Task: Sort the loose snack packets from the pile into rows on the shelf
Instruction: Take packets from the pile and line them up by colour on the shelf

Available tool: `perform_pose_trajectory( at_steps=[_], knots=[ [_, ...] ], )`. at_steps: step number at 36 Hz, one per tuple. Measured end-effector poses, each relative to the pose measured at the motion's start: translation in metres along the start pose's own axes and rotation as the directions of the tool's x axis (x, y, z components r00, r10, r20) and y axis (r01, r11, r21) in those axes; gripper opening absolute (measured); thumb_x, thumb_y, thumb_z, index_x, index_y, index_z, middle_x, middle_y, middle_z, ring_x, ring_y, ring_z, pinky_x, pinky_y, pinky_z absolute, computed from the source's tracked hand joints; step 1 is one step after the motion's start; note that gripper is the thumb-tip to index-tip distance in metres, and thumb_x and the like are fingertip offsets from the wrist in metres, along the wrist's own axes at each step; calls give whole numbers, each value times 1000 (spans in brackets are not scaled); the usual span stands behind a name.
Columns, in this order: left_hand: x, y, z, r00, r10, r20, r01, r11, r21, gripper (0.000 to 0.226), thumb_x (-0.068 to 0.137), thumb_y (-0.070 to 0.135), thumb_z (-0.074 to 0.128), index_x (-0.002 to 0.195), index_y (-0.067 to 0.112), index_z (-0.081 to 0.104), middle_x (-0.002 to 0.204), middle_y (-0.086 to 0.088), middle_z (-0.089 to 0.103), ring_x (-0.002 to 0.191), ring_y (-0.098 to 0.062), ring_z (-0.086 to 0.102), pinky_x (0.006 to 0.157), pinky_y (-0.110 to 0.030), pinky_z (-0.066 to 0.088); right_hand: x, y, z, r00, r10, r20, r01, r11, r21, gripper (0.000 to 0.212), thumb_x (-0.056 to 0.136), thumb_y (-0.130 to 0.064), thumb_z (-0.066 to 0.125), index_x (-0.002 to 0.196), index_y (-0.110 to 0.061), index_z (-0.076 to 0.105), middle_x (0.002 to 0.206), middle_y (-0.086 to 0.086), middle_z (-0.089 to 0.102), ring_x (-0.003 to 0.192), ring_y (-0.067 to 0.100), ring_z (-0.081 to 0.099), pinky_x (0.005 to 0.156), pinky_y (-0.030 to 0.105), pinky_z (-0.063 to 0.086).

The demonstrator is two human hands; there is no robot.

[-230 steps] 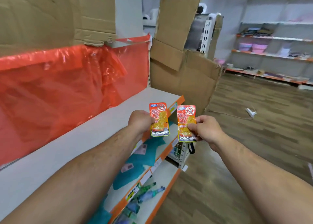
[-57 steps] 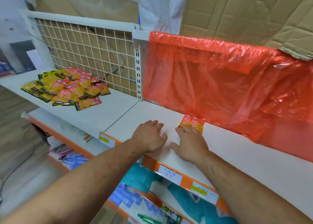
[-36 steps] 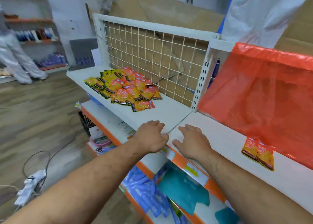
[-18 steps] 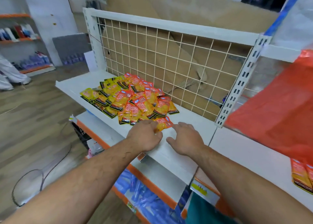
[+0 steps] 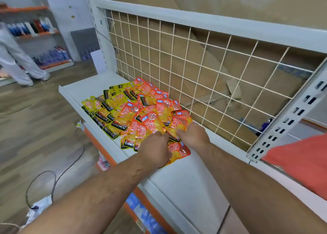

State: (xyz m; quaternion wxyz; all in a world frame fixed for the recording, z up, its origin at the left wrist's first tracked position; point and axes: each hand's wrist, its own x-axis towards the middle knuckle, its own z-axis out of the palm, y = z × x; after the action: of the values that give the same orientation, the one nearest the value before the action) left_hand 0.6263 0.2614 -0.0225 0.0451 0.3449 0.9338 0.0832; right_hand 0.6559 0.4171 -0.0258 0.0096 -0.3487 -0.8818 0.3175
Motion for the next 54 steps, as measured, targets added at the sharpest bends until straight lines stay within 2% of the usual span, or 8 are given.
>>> perform_pose_trajectory(
  at_steps=[8, 12, 16, 26, 34, 40, 45, 54],
  knots=[
    [10, 8, -5, 995, -35, 97, 30, 998, 51, 35, 79, 28, 70, 103, 11, 50, 100, -10, 62, 92, -30, 60, 62, -34, 37, 26, -6, 13, 994, 88, 62, -97, 983, 158, 64, 66, -41, 81, 119, -13, 58, 109, 6, 68, 94, 26, 66, 65, 27, 44],
    [8, 6, -7, 990, -49, 135, 46, 999, 22, 30, 78, 30, 71, 93, 14, 50, 92, -6, 60, 81, -27, 56, 61, -33, 38, 30, -12, 13, 993, 102, 54, -113, 948, 299, 28, 69, -20, 81, 92, -14, 68, 94, 6, 69, 86, 26, 66, 66, 27, 46],
    [5, 1, -10, 982, -88, 167, 113, 983, -146, 19, 77, 22, 68, 78, 13, 50, 81, -7, 61, 82, -27, 62, 55, -31, 38, 23, -10, 4, 994, 94, 60, -110, 891, 441, 28, 76, -11, 75, 60, -15, 52, 65, 5, 54, 55, 20, 48, 50, 25, 34],
    [-16, 1, -27, 971, -155, 182, 231, 799, -554, 7, 82, 12, 69, 85, 6, 67, 89, -13, 69, 88, -30, 67, 74, -34, 54, -36, 12, -30, 991, 131, -14, -88, 740, 667, 23, 87, -11, 67, 69, -18, 54, 65, 5, 50, 48, 13, 35, 41, 21, 21],
    [-58, 12, -32, 972, -167, 167, 236, 631, -739, 17, 77, 10, 78, 90, 3, 70, 112, -14, 70, 103, -29, 65, 86, -35, 53, -120, 40, -41, 977, 168, -130, -42, 754, 656, 26, 88, -14, 69, 69, -18, 52, 62, 6, 52, 44, 14, 37, 43, 22, 26],
    [-93, 35, -23, 980, -116, 159, 197, 555, -808, 23, 74, 5, 79, 66, 16, 60, 78, -1, 66, 82, -21, 63, 80, -30, 51, -189, 62, -44, 952, 225, -210, -13, 711, 703, 23, 88, -11, 69, 71, -15, 55, 58, 6, 52, 42, 13, 39, 40, 21, 29],
    [-112, 60, -15, 983, -63, 173, 180, 526, -831, 29, 72, 5, 80, 61, 19, 57, 75, 0, 66, 74, -19, 61, 70, -28, 51, -240, 81, -51, 929, 267, -257, -6, 705, 709, 24, 88, -9, 68, 69, -15, 56, 53, 3, 51, 39, 11, 39, 40, 22, 30],
    [-138, 111, -2, 978, 37, 206, 158, 517, -841, 21, 71, 8, 79, 65, 16, 61, 82, -12, 73, 85, -34, 71, 79, -52, 59, -291, 126, -74, 890, 333, -312, -16, 706, 708, 19, 88, -9, 69, 74, -11, 56, 59, 8, 53, 44, 16, 40, 43, 24, 30]
  ],
)
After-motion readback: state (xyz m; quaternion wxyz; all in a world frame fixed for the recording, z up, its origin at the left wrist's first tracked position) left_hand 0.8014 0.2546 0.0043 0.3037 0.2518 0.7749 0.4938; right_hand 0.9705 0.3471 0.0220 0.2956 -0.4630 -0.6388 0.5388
